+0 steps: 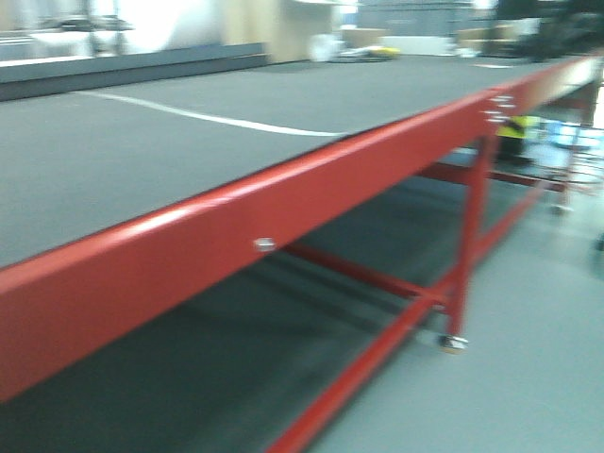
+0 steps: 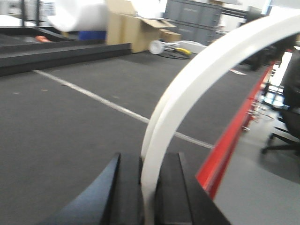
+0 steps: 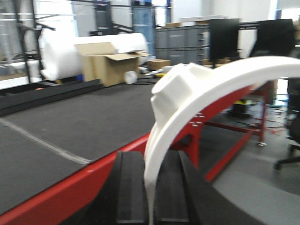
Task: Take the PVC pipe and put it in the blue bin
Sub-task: 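Hold the arc while turning the base toward the shelving, then drive the base up to the shelf of blue bins holding the arc, then lower the held arc with both grippers into the blue bin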
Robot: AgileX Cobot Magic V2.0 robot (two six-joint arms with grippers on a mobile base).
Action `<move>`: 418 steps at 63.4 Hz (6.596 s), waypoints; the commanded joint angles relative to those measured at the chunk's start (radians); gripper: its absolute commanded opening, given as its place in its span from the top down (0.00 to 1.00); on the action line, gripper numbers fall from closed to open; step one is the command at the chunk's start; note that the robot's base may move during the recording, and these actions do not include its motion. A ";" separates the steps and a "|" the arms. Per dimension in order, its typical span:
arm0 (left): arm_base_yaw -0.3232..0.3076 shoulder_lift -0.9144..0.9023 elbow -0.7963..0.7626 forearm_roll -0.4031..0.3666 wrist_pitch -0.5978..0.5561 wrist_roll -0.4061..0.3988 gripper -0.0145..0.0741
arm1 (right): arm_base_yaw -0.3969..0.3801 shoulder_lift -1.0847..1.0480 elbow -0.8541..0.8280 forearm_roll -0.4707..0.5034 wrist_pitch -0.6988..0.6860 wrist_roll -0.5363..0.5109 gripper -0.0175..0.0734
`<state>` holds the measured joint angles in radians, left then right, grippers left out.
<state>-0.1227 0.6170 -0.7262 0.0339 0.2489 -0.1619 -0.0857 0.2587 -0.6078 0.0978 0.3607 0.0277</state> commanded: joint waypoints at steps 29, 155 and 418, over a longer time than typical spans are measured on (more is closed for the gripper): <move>-0.001 -0.006 -0.001 0.001 -0.033 0.000 0.96 | 0.000 -0.003 0.004 -0.006 -0.030 -0.003 0.99; -0.001 -0.006 -0.001 0.001 -0.035 0.000 0.96 | 0.000 -0.003 0.004 -0.006 -0.030 -0.003 0.99; -0.001 -0.006 -0.001 0.001 -0.035 0.000 0.96 | 0.000 -0.003 0.004 -0.006 -0.032 -0.003 0.99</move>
<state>-0.1227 0.6163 -0.7262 0.0339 0.2427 -0.1619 -0.0857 0.2587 -0.6078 0.0978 0.3554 0.0277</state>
